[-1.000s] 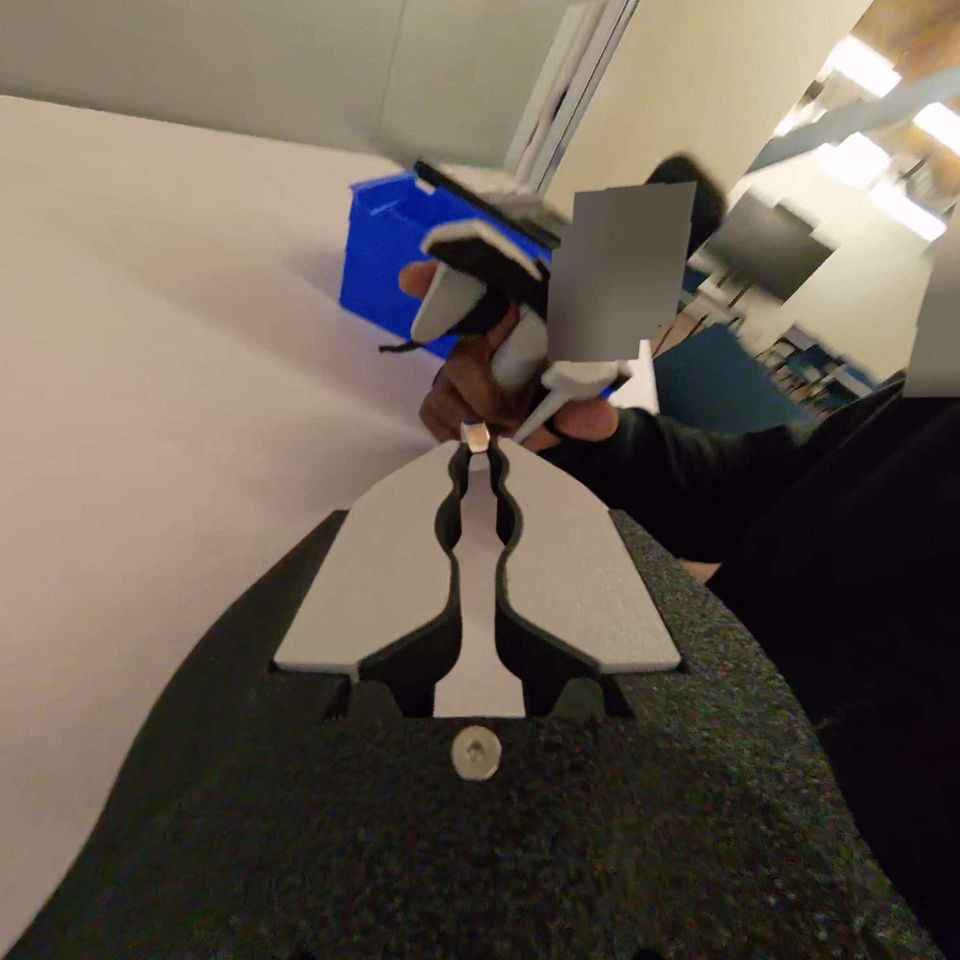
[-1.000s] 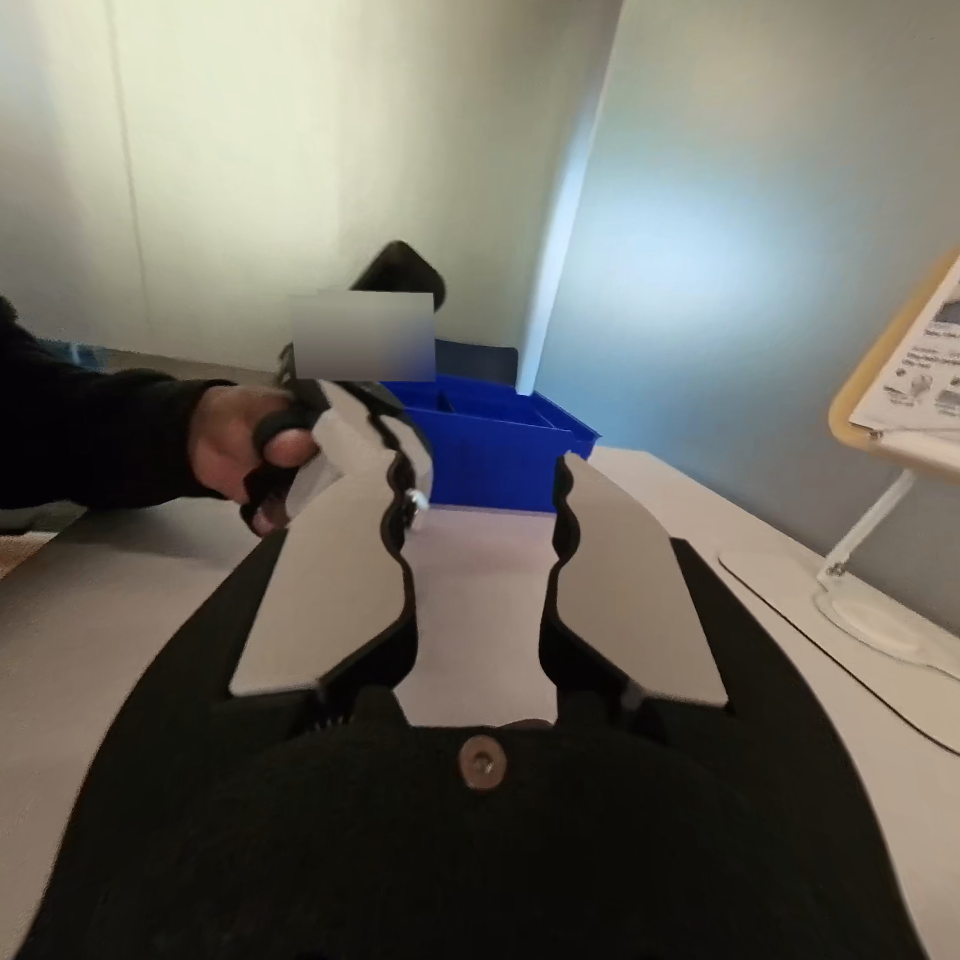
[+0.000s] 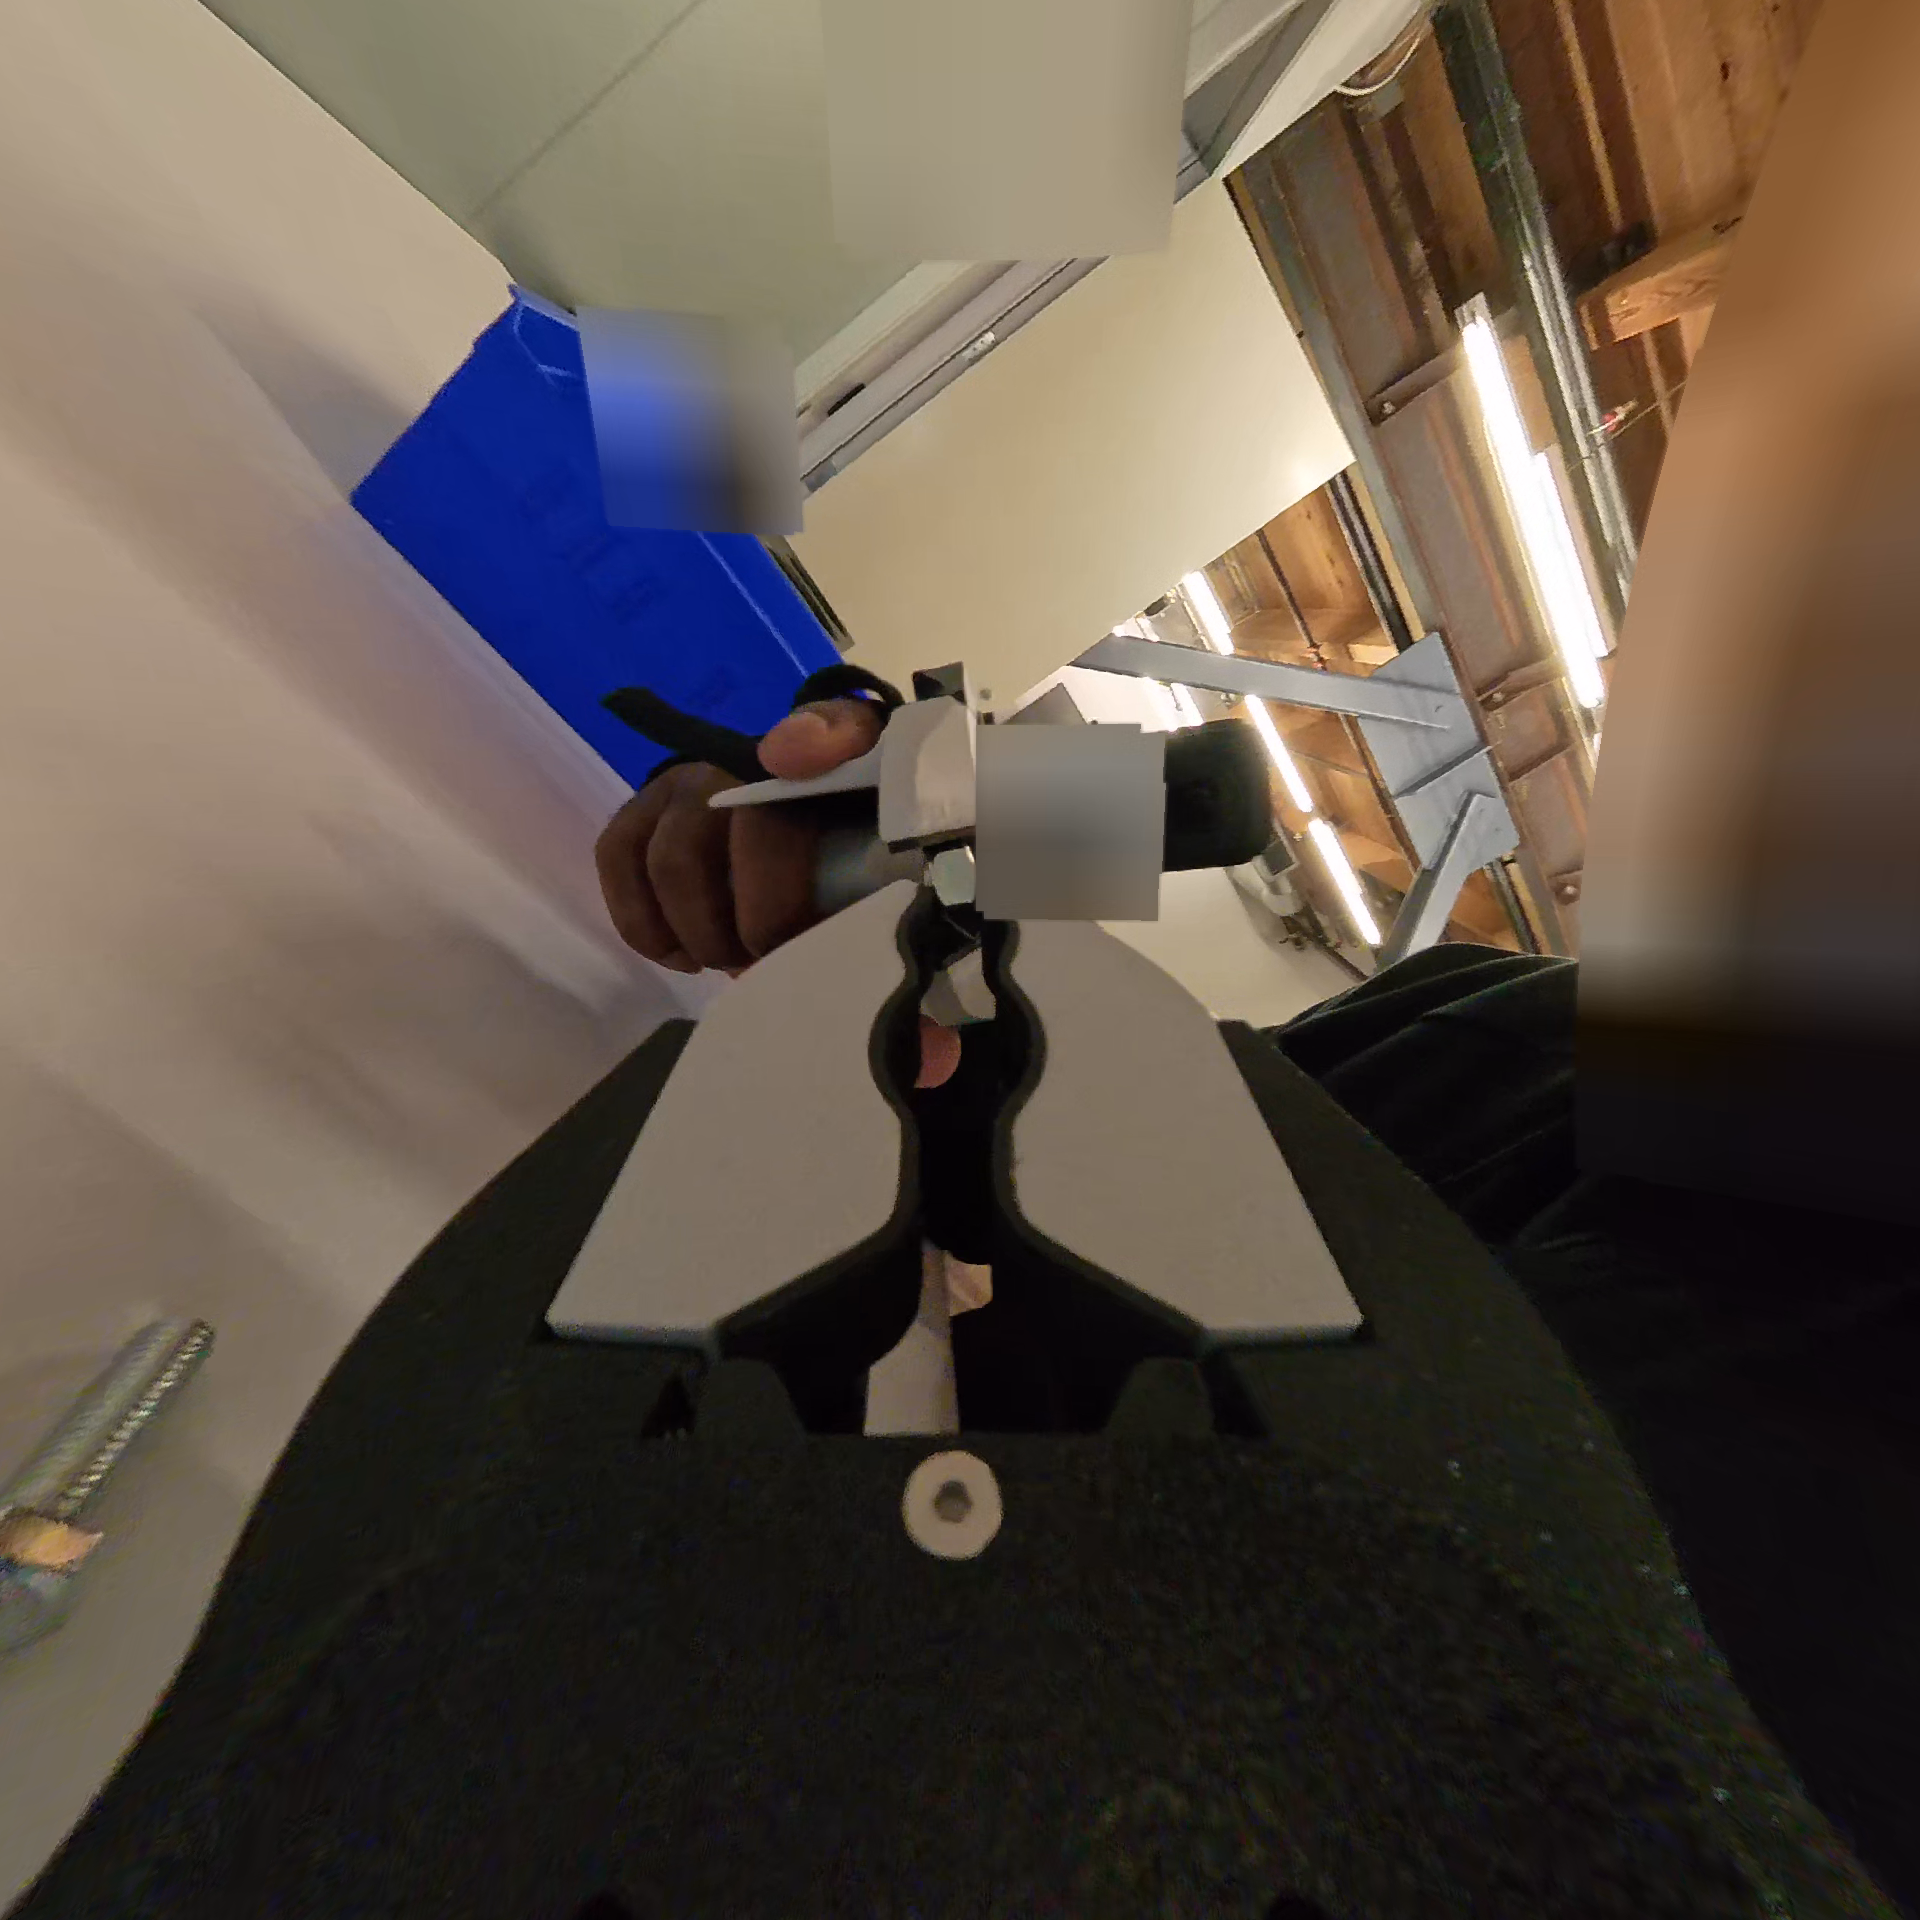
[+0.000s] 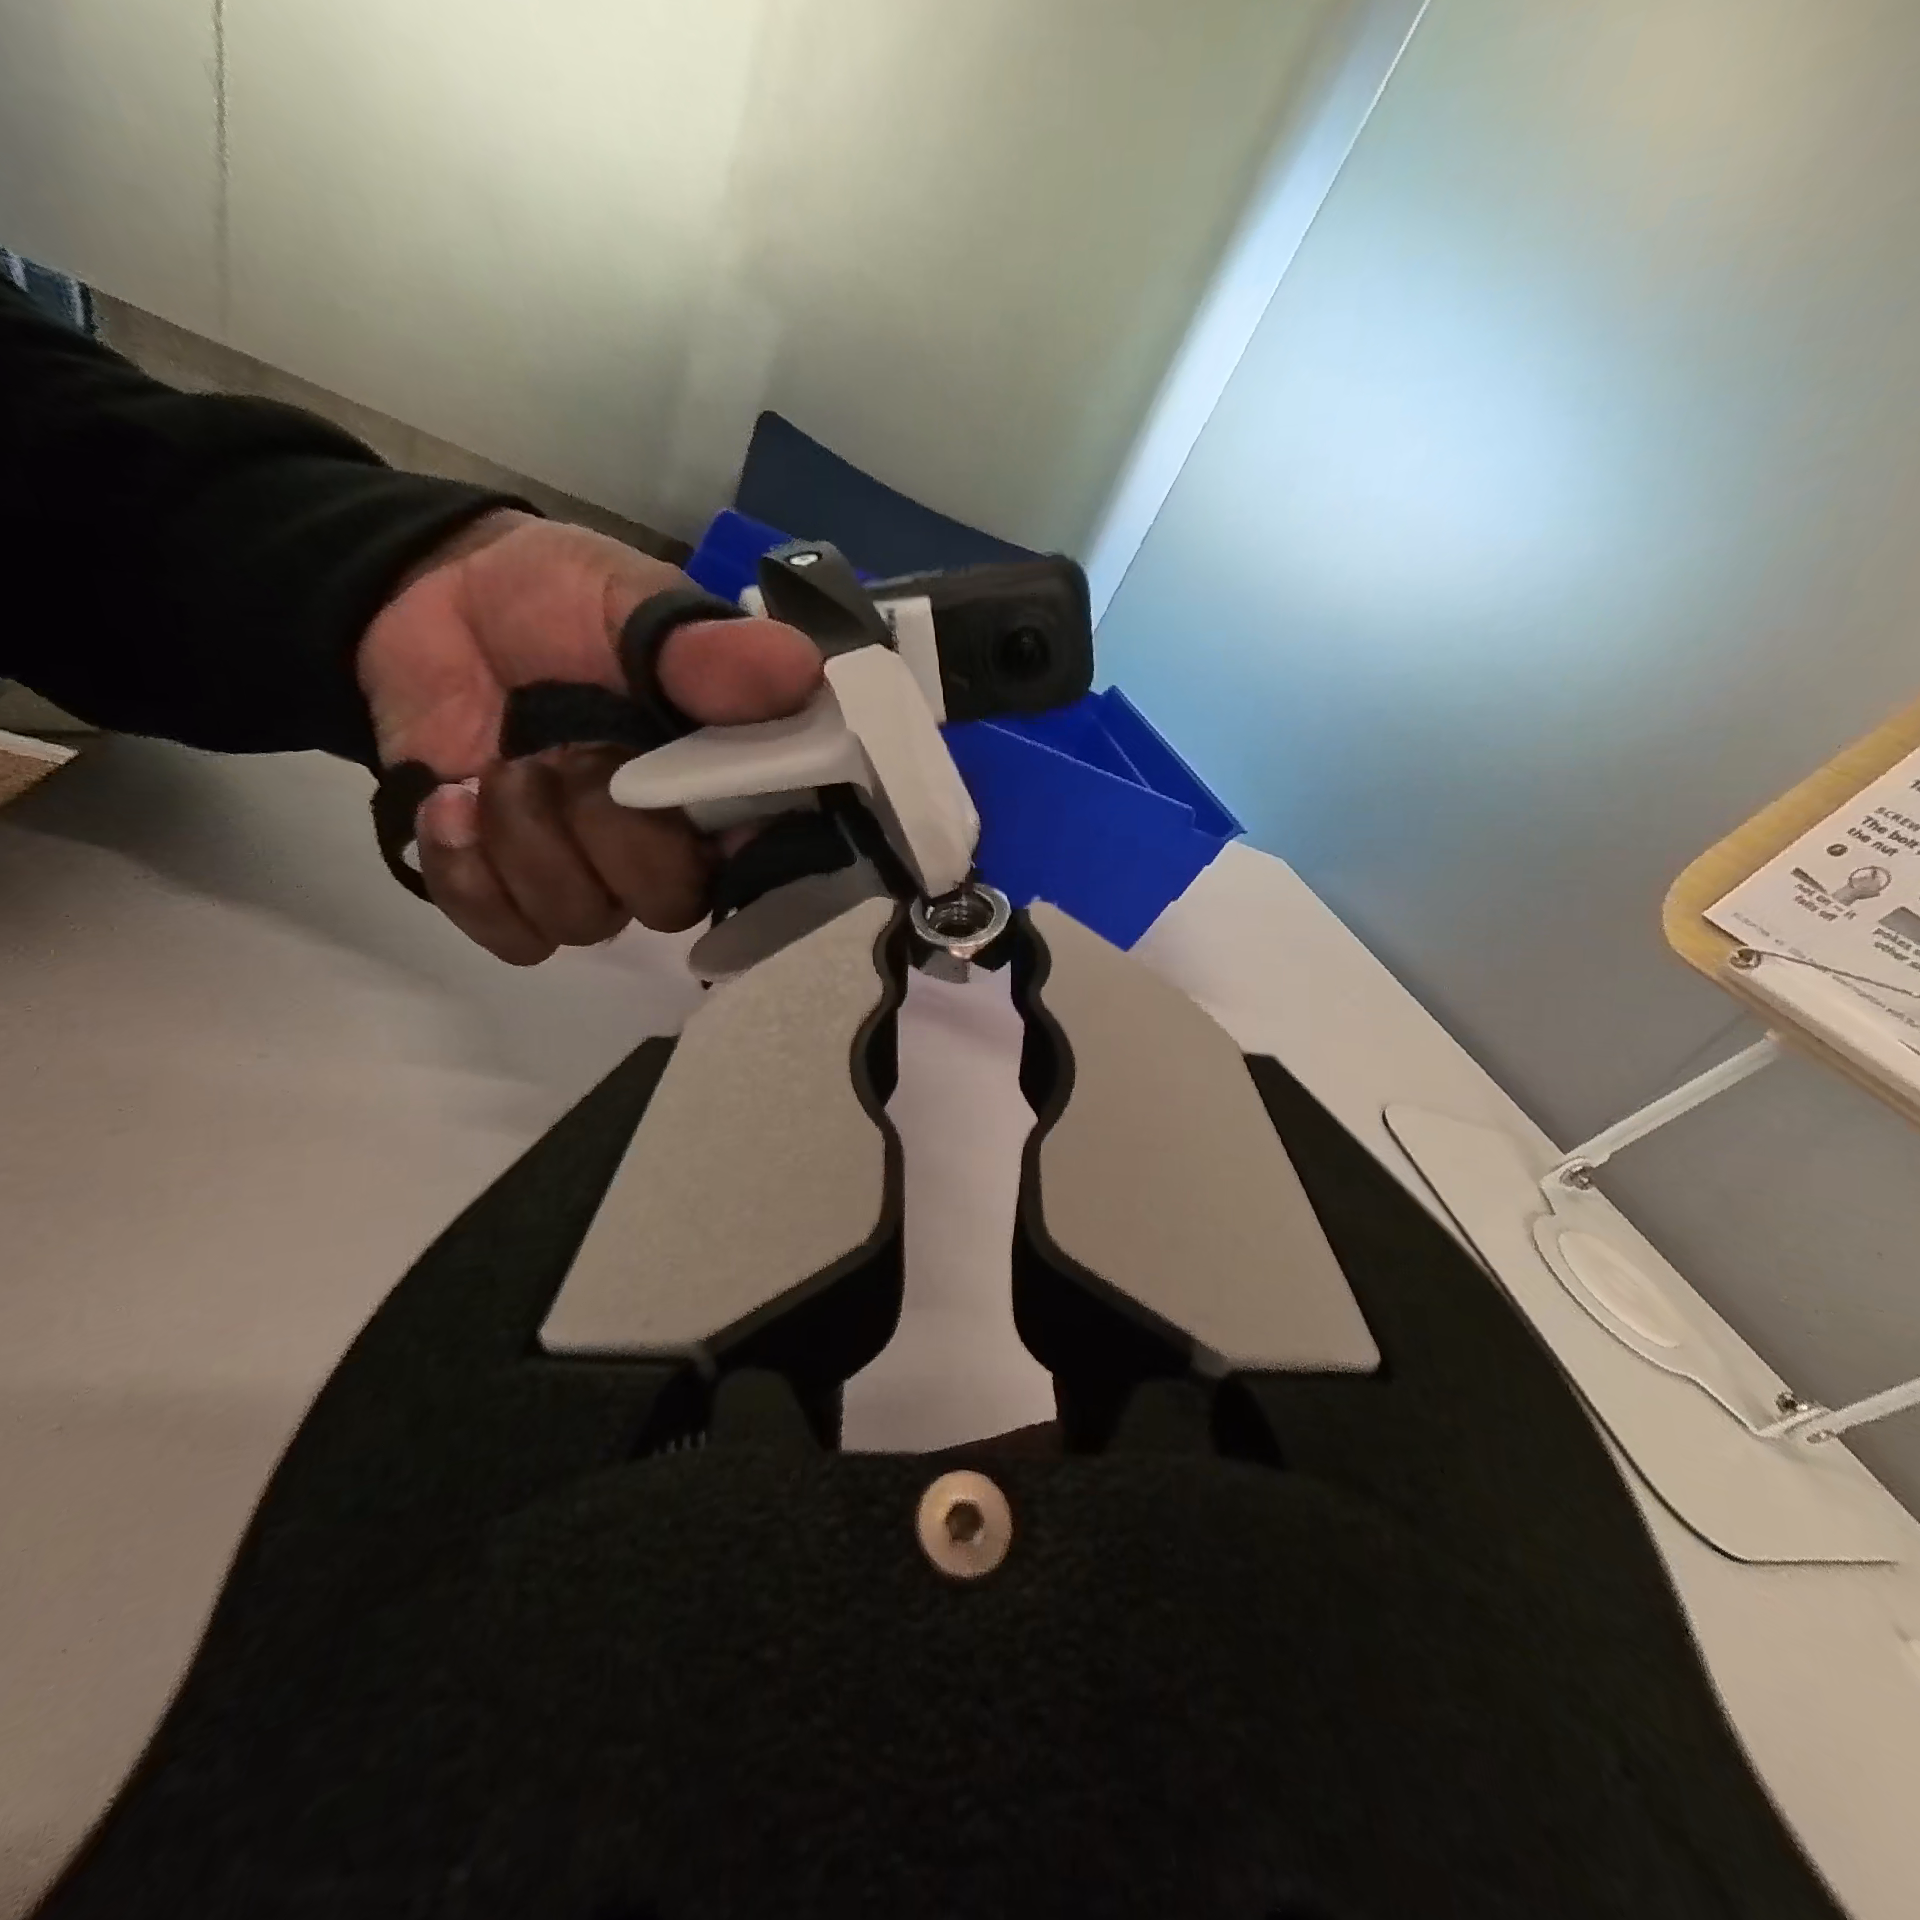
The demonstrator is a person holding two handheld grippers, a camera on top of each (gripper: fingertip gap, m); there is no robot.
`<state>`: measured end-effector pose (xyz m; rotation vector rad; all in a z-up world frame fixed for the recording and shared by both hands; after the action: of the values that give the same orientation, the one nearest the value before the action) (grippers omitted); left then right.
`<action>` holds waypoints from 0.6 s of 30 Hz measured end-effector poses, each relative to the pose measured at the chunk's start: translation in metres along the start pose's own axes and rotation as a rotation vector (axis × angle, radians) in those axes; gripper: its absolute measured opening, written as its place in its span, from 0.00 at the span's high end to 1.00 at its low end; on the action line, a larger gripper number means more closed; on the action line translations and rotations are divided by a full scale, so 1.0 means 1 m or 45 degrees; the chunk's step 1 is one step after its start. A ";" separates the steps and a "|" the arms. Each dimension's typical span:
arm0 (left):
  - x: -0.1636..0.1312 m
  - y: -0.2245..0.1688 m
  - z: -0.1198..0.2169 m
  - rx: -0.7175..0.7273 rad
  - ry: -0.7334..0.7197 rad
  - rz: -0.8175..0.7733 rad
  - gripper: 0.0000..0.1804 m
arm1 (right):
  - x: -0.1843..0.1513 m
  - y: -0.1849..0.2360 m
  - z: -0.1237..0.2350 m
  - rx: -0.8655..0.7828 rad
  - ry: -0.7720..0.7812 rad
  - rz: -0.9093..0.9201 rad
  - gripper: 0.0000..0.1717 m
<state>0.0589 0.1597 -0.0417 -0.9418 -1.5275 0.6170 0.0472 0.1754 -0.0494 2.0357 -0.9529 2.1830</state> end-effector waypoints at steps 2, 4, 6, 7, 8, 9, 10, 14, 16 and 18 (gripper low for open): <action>0.002 0.004 0.002 0.060 -0.007 -0.068 0.95 | -0.003 -0.001 -0.001 -0.009 0.023 0.012 0.89; 0.007 0.010 0.007 0.183 -0.011 -0.198 0.92 | -0.006 -0.003 -0.002 -0.032 0.055 0.035 0.89; 0.013 0.015 0.013 0.335 0.006 -0.360 0.92 | -0.010 -0.006 -0.002 -0.071 0.098 0.071 0.89; 0.015 0.016 0.015 0.420 0.025 -0.455 0.92 | -0.013 -0.009 -0.003 -0.104 0.130 0.093 0.89; 0.016 0.017 0.017 0.501 0.056 -0.548 0.92 | -0.017 -0.012 -0.003 -0.134 0.166 0.116 0.89; 0.016 0.019 0.017 0.578 0.102 -0.628 0.92 | -0.020 -0.014 -0.004 -0.160 0.201 0.141 0.89; 0.014 0.020 0.017 0.647 0.163 -0.695 0.92 | -0.023 -0.016 -0.004 -0.186 0.235 0.166 0.89; 0.006 0.024 0.010 0.812 0.312 -0.854 0.87 | -0.032 -0.020 -0.006 -0.247 0.326 0.230 0.89; 0.005 0.023 0.005 0.844 0.333 -0.905 0.87 | -0.033 -0.020 -0.006 -0.257 0.341 0.245 0.89; 0.005 0.023 0.004 0.873 0.353 -0.921 0.87 | -0.032 -0.020 -0.006 -0.257 0.336 0.247 0.89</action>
<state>0.0600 0.1770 -0.0588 0.0669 -1.1607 0.4035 0.0551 0.2064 -0.0695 1.5810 -1.3175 2.2617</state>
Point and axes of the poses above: each gripper's, where its closed fingertips meet, z back along the fingers, x out of its top, y = z × x across the jaws, the point moved 1 cm from there along z, back along the fingers, and after that the axes turned 2 degrees about -x, right-handed, at the moved point
